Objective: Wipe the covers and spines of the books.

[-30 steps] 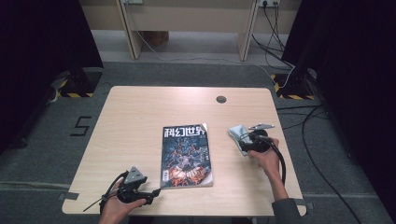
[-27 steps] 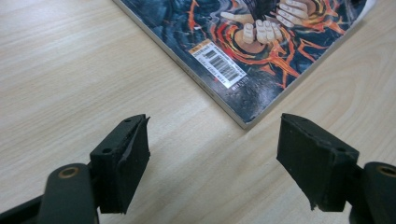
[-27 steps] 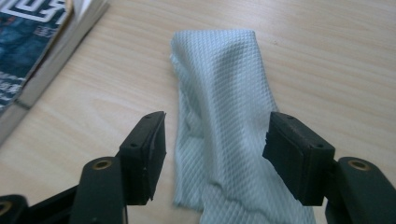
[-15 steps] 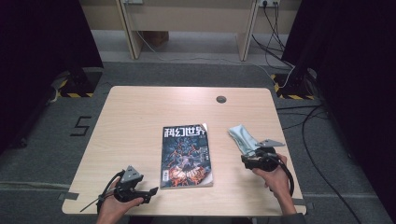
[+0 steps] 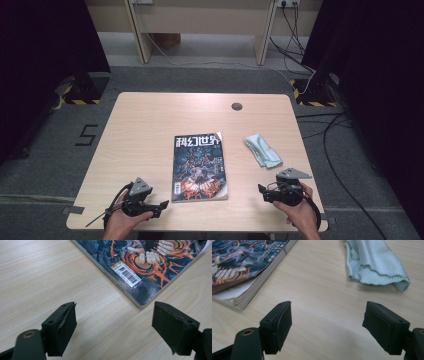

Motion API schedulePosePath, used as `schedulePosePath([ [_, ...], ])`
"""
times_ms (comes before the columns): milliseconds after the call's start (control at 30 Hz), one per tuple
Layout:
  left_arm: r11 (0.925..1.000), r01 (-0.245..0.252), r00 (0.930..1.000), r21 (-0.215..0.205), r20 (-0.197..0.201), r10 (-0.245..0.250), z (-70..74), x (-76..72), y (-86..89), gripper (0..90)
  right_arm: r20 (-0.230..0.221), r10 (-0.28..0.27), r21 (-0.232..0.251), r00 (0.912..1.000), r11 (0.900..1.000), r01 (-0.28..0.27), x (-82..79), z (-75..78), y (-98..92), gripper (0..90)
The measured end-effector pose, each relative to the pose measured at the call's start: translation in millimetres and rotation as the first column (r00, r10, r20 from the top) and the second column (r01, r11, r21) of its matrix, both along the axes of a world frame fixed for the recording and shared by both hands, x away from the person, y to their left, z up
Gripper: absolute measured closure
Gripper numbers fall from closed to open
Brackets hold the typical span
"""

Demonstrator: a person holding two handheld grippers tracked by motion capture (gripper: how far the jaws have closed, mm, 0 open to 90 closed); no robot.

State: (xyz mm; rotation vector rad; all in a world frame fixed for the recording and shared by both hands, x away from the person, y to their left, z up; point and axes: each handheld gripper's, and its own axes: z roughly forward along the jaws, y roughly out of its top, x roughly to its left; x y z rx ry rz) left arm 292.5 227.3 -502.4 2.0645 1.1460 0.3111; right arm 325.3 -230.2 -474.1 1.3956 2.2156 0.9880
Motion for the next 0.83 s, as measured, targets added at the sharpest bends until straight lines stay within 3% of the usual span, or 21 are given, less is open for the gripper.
schedulePosePath([
  [267, 1.0000, 0.006, 1.0000, 0.007, -0.002, -0.006, -0.6, 0.3, 0.0, 19.0, -0.018, 0.027, -0.032, 0.9995, 0.999, -0.028, -21.9, -9.3, 0.6, 19.9],
  [500, 0.9998, 0.010, 0.9999, 0.016, -0.002, -0.010, -1.5, 0.2, -0.9, 19.0, -0.044, 0.033, -0.051, 0.9985, 0.998, -0.035, -31.4, -16.6, 1.9, 17.2],
  [833, 0.9998, 0.012, 0.9999, 0.018, -0.004, -0.011, -2.3, 0.5, -1.7, 19.0, -0.040, 0.040, -0.059, 0.9984, 0.997, -0.042, -34.7, -17.4, 2.9, 17.1],
])
